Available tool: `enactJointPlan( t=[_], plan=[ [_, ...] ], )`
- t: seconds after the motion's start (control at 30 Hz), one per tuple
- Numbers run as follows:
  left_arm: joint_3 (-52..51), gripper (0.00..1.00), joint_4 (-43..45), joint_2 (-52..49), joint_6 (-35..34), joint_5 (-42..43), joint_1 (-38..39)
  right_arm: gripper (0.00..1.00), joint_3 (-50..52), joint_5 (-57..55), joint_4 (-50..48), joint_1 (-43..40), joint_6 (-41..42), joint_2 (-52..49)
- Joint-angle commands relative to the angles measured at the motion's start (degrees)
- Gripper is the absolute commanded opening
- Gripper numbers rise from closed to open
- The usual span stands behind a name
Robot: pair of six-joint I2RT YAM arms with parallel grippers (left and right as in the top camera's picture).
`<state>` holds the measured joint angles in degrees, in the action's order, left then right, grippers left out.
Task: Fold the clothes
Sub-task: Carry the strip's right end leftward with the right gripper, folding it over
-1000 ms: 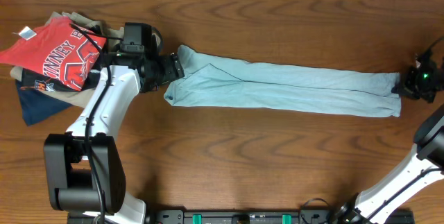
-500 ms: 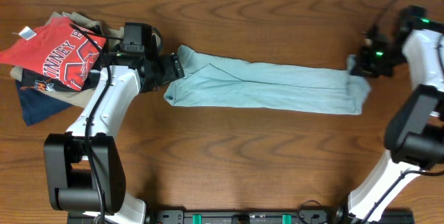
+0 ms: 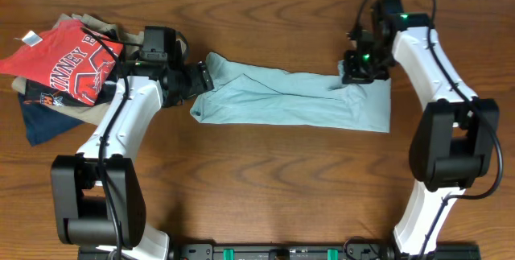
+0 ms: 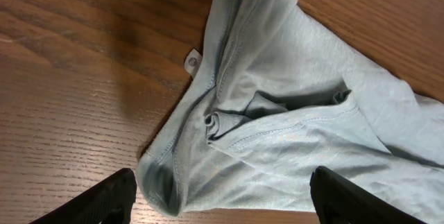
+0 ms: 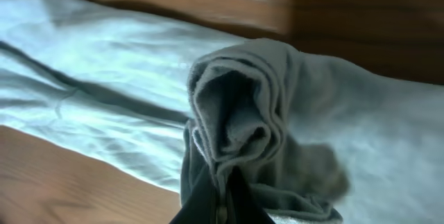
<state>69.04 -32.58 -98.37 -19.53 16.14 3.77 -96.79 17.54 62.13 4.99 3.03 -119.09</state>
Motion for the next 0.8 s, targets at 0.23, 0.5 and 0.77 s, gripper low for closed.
enactJointPlan(
  t=[0.23, 0.5, 0.77],
  plan=[
    [0.57, 0.82, -0.11, -0.26, 0.02, -0.74, -0.20, 0.01, -0.66, -0.83, 0.48, 3.39, 1.66, 0.85],
    [0.57, 0.82, -0.20, -0.26, 0.02, -0.76, -0.22, 0.01, -0.66, -0.83, 1.46, 4.79, 1.64, 0.85],
    [0.57, 0.82, -0.20, -0.26, 0.02, -0.76, -0.22, 0.49, -0.66, 3.04, -0.76, 6.49, -1.44, 0.85]
  ],
)
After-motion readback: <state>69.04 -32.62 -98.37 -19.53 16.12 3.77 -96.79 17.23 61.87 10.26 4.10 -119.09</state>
